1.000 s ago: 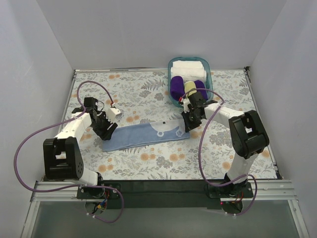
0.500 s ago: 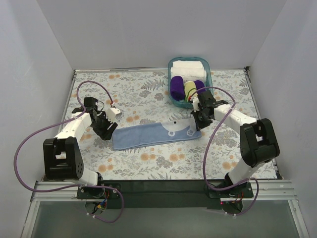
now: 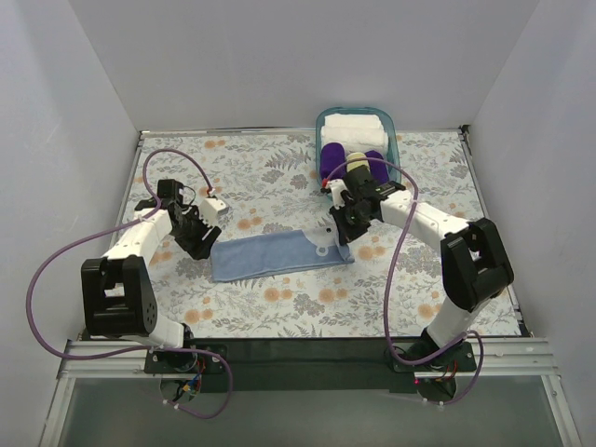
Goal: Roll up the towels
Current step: Fold the towel
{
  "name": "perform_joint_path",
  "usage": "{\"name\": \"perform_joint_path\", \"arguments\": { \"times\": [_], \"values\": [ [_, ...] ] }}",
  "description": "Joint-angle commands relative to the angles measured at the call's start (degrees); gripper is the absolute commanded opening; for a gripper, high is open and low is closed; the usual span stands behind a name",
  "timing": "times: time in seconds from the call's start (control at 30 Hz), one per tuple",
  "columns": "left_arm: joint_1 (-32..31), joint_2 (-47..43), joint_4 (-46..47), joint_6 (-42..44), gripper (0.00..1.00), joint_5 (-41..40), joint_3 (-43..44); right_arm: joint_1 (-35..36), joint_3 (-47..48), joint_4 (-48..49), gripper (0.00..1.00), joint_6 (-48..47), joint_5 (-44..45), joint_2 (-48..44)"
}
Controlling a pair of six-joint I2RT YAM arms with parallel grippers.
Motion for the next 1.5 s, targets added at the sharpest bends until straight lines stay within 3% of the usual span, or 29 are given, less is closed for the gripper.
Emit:
{"name": "perform_joint_path", "arguments": {
  "times": [0.0,0.33,1.07,1.17,1.33,1.47],
  "values": [
    [0.2,-1.4,0.2,-0.1,0.54,0.2,0.9,3.3,3.5,-0.9,0.01,1.3,-3.6,2.6],
    [0.4,-2.8,-0.9,-0.7,0.54,0.2,-1.1,5.6,12.2,-1.0,0.01,3.8,-6.6,11.7],
    [0.6,-2.8,-2.1,-0.8,0.54,3.0,-2.1,8.1,16.7,-1.0,0.01,5.2,-7.3,16.8],
    [0.6,-3.6,-2.6,-0.9,0.54,4.9,-2.7,8.1,17.1,-1.0,0.06,5.7,-7.7,17.4],
    [0.5,-4.7,-4.0,-0.9,0.53,7.9,-3.1,7.7,16.7,-2.1,0.44,4.8,-10.4,14.2],
    [0.5,-5.8,-4.8,-0.6,0.45,10.3,-3.1,5.5,16.8,-2.5,0.45,1.8,-13.1,8.9]
  ]
}}
